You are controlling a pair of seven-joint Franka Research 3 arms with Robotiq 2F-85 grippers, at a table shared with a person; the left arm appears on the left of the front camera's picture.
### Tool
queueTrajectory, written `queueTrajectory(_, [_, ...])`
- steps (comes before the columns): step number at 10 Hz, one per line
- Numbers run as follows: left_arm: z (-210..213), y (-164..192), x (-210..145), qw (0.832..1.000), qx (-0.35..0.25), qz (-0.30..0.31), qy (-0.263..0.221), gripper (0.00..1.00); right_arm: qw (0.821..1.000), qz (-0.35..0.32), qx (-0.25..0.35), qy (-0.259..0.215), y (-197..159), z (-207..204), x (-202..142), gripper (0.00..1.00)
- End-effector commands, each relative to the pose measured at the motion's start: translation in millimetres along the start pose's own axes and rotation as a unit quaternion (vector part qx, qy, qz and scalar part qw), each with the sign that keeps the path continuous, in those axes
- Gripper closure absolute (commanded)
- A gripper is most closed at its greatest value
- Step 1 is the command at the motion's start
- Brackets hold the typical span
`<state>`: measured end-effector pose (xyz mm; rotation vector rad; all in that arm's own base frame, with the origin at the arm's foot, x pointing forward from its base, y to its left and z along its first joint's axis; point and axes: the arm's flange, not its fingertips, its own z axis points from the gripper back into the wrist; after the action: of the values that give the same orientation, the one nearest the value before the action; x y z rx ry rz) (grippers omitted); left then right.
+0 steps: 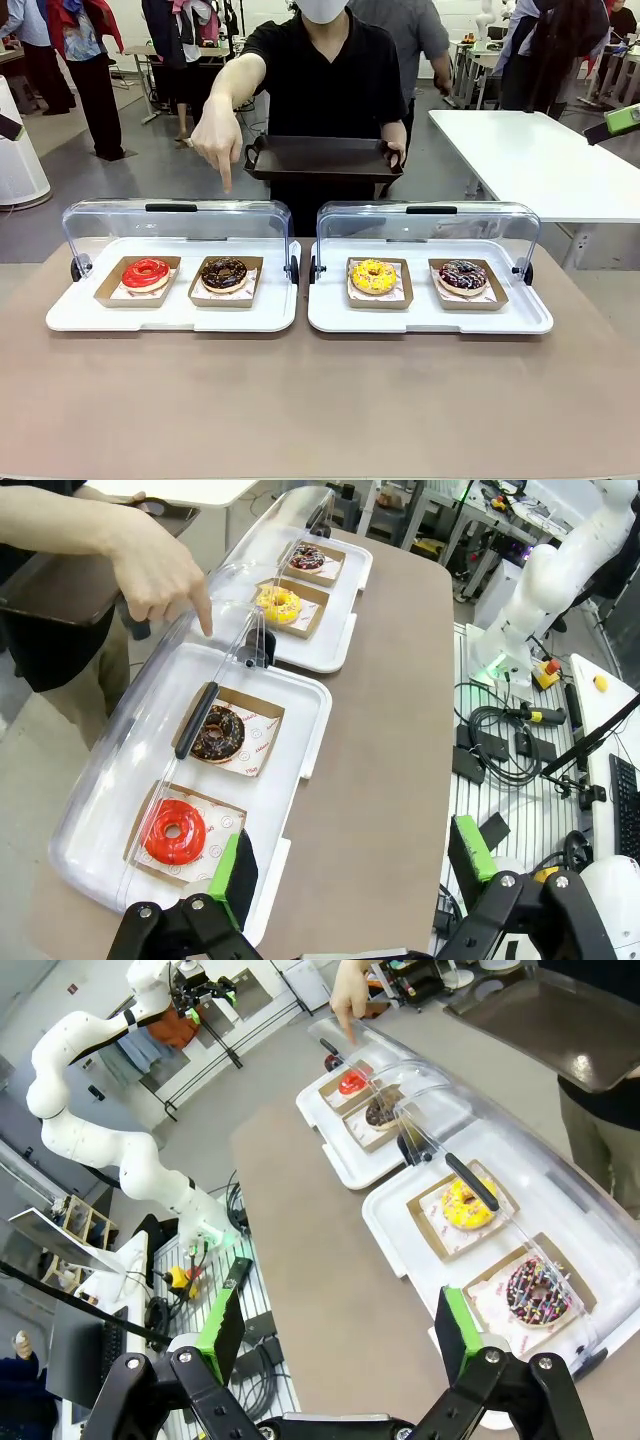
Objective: Provide the desired donut to the person.
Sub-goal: Pick up and lift the Paper togo box containing the Donut pointed at by the person.
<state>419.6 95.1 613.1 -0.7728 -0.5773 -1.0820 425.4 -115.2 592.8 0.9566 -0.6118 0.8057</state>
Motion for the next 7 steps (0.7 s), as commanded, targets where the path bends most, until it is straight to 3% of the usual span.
queueTrajectory(1, [0.4,-0.5,2.3,1.0,-0.004,-0.001,-0.008,0.0,1.0,0.0,-0.001,-0.007,-0.3,0.7,0.8,0.0])
queueTrajectory(7, [0.4,-0.5,2.3,1.0,-0.004,-0.001,-0.008,0.0,1.0,0.0,-0.001,-0.007,-0.3,0.7,0.8,0.0])
